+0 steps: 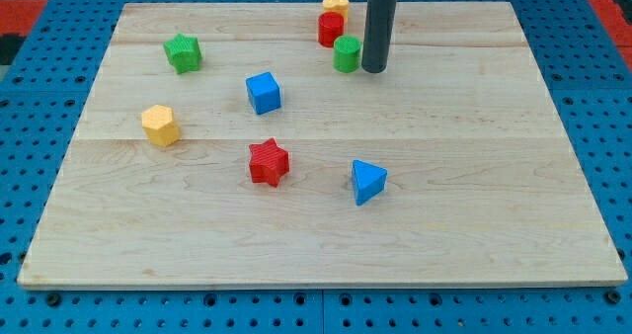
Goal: Place the green circle diagonal to the blue cube
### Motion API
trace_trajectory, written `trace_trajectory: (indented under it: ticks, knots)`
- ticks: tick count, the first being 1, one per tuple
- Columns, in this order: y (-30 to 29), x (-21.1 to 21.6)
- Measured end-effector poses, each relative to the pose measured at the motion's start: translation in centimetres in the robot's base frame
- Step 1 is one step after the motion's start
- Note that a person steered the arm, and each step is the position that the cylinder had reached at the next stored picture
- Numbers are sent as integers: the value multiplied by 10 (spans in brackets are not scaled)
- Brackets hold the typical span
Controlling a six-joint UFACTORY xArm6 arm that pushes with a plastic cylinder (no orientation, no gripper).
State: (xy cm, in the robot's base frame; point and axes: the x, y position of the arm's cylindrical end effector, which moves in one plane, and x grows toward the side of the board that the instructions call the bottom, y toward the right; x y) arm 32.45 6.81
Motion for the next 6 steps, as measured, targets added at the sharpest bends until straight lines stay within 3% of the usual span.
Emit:
trace_trajectory:
  ticks: [3,4,6]
  knots:
    - [-13,-11]
    - [23,-32]
    - [17,-46]
